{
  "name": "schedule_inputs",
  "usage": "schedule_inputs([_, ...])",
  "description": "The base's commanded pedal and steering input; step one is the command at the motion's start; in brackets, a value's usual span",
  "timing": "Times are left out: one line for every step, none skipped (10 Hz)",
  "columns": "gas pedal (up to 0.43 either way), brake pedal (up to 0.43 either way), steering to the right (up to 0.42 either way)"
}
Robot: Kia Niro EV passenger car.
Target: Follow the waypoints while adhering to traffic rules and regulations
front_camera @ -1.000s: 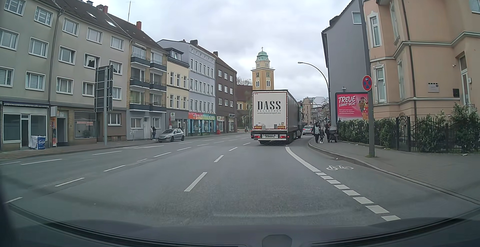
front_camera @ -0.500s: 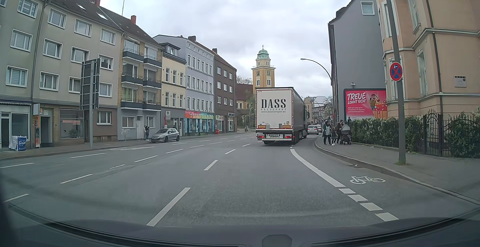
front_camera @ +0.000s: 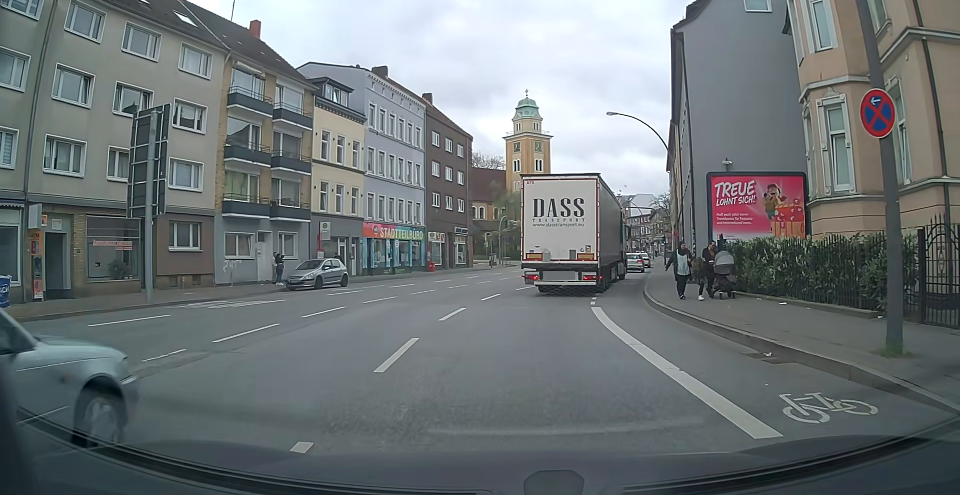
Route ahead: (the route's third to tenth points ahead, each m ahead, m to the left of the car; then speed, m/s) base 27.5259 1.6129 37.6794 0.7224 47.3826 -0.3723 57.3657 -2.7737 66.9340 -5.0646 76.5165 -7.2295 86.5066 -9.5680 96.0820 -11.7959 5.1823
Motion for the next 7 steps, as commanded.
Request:
schedule_inputs([0.138,0.0,0.003])
schedule_inputs([0.138,0.0,0.004])
schedule_inputs([0.138,0.0,0.005])
schedule_inputs([0.138,0.0,0.008])
schedule_inputs([0.15,0.0,0.01])
schedule_inputs([0.15,0.0,0.012])
schedule_inputs([0.15,0.0,0.015])
